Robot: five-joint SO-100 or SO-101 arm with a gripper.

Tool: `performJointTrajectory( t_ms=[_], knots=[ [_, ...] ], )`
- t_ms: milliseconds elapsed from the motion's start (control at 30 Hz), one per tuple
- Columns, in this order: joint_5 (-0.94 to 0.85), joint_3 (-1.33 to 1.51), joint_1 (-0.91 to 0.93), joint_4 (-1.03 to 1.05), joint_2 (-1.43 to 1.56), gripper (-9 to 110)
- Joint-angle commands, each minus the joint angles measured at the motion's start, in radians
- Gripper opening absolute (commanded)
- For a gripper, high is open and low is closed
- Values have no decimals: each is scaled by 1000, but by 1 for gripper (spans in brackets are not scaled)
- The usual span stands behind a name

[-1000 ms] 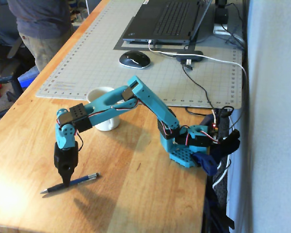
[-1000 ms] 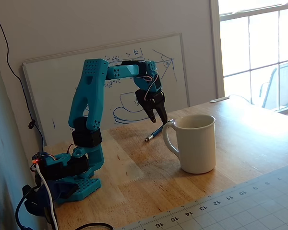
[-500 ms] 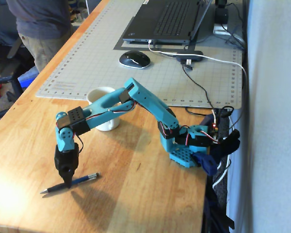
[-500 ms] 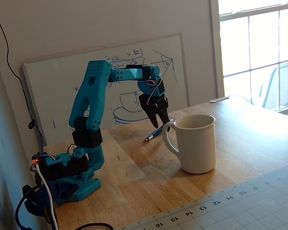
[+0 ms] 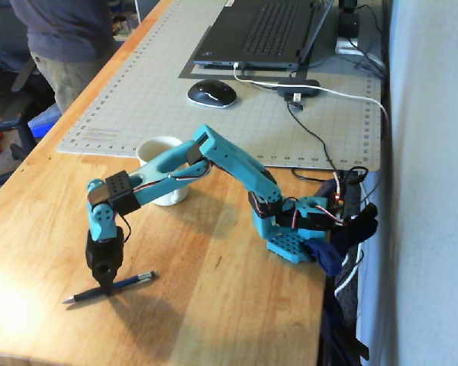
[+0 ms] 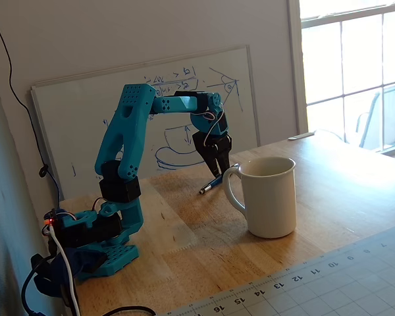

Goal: Grasp a pen and put it in a mug.

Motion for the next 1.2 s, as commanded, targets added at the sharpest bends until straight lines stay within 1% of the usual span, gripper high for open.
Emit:
performJointTrajectory(
  t_ms=[0,300,500,633,767,1033,1167],
  knots=[
    [14,-61,0,-12,17,1],
    [2,-52,5,-11,66,0],
    [-2,23,63,-14,225,0],
    [-2,126,86,-94,387,0],
    [-3,299,98,-261,549,0],
    [-6,712,161,-755,913,0],
    [-75,900,242,-985,1092,0]
  ],
)
